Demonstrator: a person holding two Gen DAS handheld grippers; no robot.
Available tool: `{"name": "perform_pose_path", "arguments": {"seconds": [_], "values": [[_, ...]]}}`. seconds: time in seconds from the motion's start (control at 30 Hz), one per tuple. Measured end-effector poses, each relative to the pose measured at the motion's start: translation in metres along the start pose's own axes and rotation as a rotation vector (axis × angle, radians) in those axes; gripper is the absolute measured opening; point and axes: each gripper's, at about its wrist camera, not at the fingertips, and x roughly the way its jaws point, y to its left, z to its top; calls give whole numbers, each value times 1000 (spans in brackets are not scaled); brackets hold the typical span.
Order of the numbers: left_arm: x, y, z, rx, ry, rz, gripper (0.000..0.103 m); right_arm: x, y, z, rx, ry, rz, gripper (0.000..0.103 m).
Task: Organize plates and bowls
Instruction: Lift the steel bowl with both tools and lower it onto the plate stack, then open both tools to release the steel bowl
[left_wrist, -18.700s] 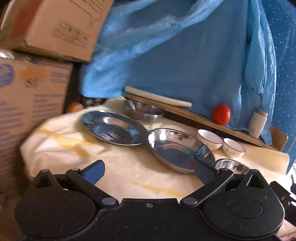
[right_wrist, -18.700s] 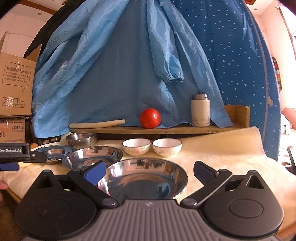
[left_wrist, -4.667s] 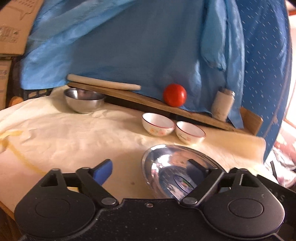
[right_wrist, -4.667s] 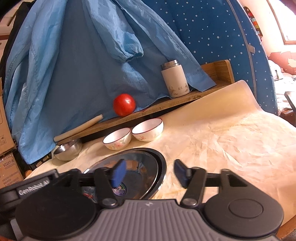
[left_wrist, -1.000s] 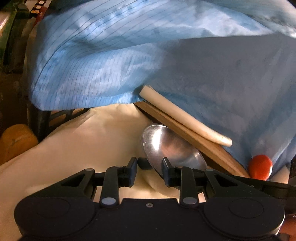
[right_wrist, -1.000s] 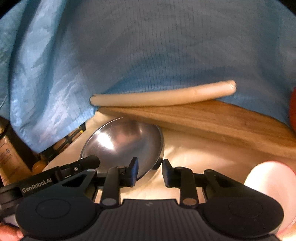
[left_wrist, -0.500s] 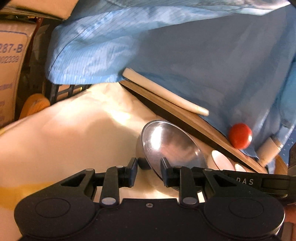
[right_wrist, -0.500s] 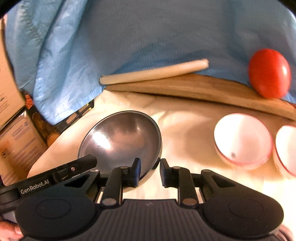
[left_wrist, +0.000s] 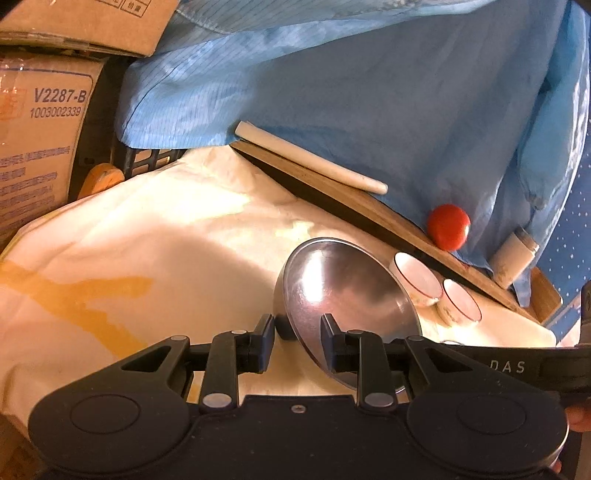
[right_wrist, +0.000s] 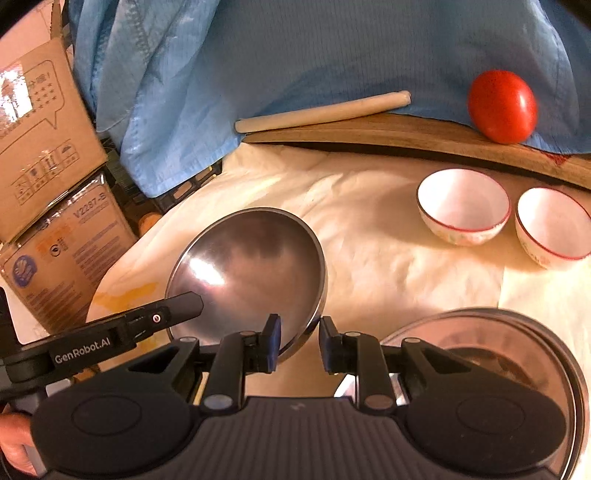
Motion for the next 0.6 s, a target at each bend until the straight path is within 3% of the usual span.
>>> {"name": "perform_pose_path", "arguments": {"seconds": [0.33, 0.43, 0.6], "values": [[0, -1, -7, 0, 24, 31, 28, -1, -6, -11, 29, 13, 36, 26], [-2, -2, -5, 11, 9, 55, 30, -4, -7, -13, 28, -2, 40, 31], [-8, 0, -2, 6, -24, 96, 44, -12, -8, -14, 13, -31, 37, 40]]}}
